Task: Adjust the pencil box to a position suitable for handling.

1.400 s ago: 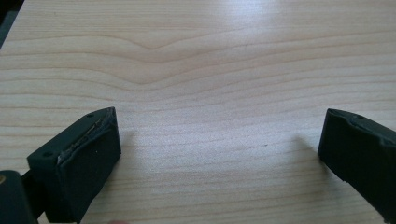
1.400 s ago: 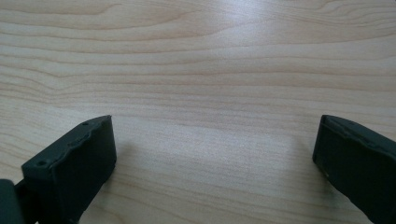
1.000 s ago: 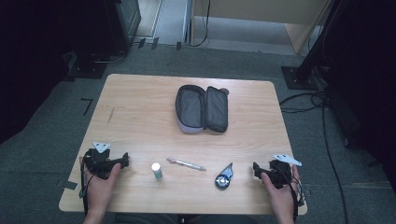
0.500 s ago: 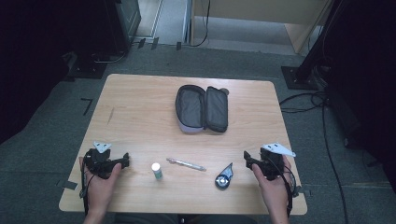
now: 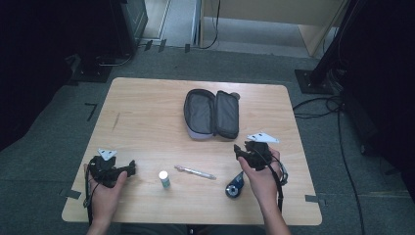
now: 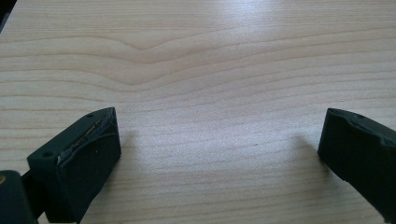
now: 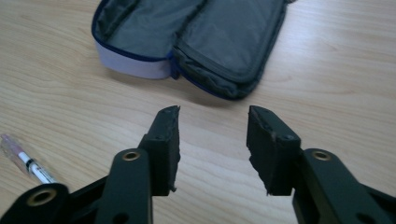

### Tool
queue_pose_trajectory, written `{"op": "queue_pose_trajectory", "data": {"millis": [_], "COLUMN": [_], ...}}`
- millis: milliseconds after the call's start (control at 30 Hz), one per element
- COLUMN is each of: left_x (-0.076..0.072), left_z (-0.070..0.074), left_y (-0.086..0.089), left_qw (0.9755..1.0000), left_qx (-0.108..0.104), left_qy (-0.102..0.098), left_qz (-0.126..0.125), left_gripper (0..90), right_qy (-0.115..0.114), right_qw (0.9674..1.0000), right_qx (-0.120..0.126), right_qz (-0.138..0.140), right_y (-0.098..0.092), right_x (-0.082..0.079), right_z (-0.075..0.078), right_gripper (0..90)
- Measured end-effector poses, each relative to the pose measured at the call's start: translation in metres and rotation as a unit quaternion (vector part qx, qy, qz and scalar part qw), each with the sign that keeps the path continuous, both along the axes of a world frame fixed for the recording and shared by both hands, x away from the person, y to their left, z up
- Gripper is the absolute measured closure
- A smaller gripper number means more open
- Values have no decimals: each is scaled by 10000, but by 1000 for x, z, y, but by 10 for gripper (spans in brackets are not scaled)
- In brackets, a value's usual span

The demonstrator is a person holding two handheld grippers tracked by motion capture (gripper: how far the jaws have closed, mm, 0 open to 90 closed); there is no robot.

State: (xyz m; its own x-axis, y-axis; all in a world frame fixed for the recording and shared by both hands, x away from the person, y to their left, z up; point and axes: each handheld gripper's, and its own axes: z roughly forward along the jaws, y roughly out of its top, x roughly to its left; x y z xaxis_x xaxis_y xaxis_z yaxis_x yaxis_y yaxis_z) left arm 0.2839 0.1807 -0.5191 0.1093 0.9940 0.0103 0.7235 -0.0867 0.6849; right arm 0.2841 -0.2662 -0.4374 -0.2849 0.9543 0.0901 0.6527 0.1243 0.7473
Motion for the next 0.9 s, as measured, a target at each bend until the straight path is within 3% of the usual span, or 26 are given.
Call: {"op": "queue_pose_trajectory", "data": {"millis": [200,367,467,600,667,767,900], "left_x": [0,0,0,0,0,1,1], "left_z": [0,0,0,0,0,0,0], "left_y": [0,0,0,0,-1,-1,-1], "left_qw": [10000,10000,10000,10000,10000,10000,10000], "left_qx": [3,-8,3,1,3,1,1], "left_qy": [2,-2,3,8,10,9,7], "left_qz": [-17,-32,-46,-56,-61,-68,-81], "left_gripper": [0,0,0,0,0,0,0], "right_qy": [-101,-65,-82,-182,-184,-244,-237], "right_qw": [9997,9985,9983,9975,9976,9982,9993], "right_qx": [-131,47,-84,55,151,-69,72], "right_qz": [205,542,578,687,649,548,272], "right_y": [18,29,36,42,45,48,47], "right_x": [18,33,42,57,64,76,90], "right_z": [8,13,14,11,9,7,2], "right_gripper": [614,741,749,726,717,707,722]}}
